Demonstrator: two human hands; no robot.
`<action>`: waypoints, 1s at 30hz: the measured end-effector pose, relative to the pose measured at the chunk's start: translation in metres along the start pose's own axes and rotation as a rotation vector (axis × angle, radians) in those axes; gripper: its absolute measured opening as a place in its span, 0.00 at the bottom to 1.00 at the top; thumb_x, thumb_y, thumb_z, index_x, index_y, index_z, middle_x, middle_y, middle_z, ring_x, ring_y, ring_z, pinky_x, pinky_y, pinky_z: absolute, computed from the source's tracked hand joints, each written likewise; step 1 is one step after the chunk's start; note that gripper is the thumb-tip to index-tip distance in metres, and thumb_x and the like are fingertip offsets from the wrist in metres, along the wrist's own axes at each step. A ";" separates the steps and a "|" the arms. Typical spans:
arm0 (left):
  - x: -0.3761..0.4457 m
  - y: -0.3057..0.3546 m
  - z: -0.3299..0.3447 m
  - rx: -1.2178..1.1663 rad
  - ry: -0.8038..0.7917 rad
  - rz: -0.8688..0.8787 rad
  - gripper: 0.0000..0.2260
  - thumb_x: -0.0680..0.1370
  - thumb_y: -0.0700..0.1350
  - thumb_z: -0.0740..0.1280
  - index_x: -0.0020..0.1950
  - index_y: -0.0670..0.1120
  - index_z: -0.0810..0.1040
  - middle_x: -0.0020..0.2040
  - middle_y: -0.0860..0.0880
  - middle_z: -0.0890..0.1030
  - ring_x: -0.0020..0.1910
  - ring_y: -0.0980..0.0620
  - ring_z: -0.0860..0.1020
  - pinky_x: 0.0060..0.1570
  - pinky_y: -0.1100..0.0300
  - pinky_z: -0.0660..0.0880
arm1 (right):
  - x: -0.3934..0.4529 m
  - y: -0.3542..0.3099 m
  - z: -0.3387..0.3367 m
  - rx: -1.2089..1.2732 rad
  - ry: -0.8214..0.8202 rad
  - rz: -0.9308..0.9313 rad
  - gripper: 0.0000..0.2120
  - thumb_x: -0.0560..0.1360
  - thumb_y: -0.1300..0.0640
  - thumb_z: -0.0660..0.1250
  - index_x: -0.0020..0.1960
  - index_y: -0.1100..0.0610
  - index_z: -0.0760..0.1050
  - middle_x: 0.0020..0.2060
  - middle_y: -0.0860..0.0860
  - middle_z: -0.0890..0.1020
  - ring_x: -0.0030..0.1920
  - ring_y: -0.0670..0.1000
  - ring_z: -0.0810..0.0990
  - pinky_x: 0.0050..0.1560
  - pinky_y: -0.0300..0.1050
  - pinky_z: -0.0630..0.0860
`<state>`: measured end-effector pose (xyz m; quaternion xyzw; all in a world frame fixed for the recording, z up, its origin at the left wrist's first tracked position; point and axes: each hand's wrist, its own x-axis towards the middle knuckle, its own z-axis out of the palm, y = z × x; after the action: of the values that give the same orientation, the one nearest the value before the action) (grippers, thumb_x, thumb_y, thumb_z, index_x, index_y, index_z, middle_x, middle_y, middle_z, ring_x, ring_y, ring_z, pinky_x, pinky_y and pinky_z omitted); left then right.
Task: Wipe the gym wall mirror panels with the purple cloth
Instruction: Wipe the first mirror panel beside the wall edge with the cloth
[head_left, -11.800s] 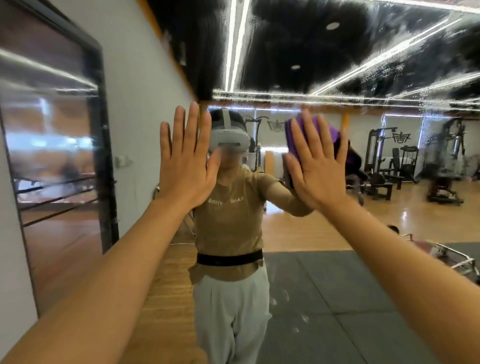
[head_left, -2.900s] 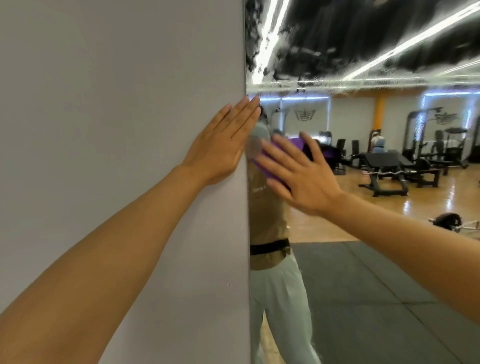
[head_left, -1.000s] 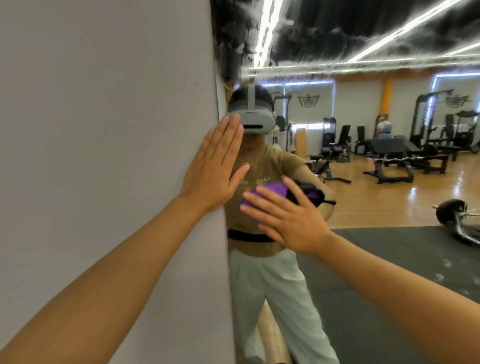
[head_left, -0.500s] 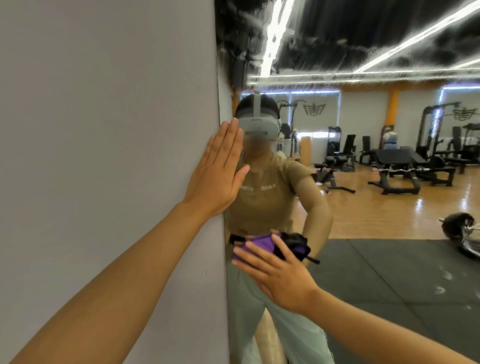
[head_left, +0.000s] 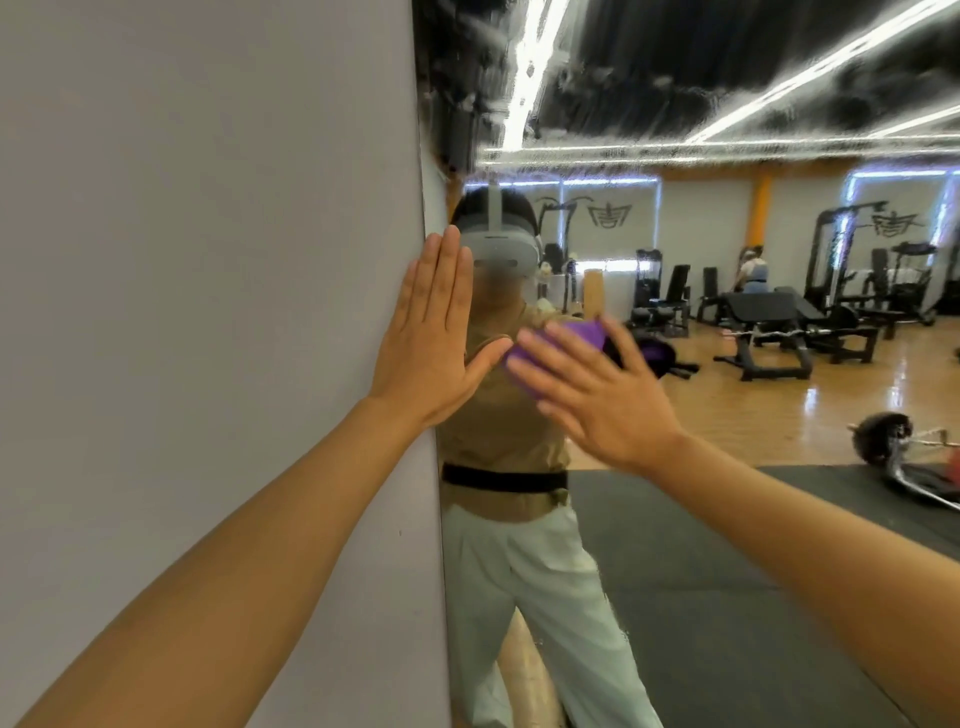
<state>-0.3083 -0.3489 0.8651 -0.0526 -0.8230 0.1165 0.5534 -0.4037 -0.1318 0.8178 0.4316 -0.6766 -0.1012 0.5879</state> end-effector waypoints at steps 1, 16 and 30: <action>0.000 0.000 0.000 -0.004 0.001 -0.003 0.40 0.83 0.65 0.51 0.81 0.38 0.42 0.82 0.38 0.43 0.80 0.45 0.38 0.79 0.54 0.36 | 0.007 0.011 -0.005 -0.001 0.017 0.088 0.25 0.87 0.45 0.43 0.82 0.47 0.53 0.81 0.50 0.57 0.81 0.54 0.54 0.77 0.63 0.51; -0.005 0.008 0.008 0.024 0.074 0.039 0.33 0.85 0.59 0.52 0.82 0.40 0.49 0.81 0.35 0.50 0.81 0.38 0.48 0.80 0.50 0.41 | -0.164 -0.096 0.053 -0.148 -0.160 -0.306 0.28 0.85 0.45 0.46 0.83 0.47 0.47 0.82 0.46 0.49 0.82 0.52 0.46 0.79 0.64 0.37; -0.013 0.042 0.018 -0.115 0.138 -0.060 0.27 0.85 0.45 0.56 0.82 0.39 0.53 0.82 0.37 0.50 0.81 0.40 0.47 0.80 0.49 0.40 | -0.006 0.072 -0.014 0.003 0.044 0.241 0.26 0.87 0.44 0.45 0.83 0.50 0.54 0.81 0.51 0.57 0.81 0.54 0.53 0.76 0.67 0.53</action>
<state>-0.3216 -0.3134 0.8362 -0.0675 -0.7894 0.0483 0.6083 -0.4253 -0.0784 0.8637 0.3501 -0.7109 -0.0192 0.6097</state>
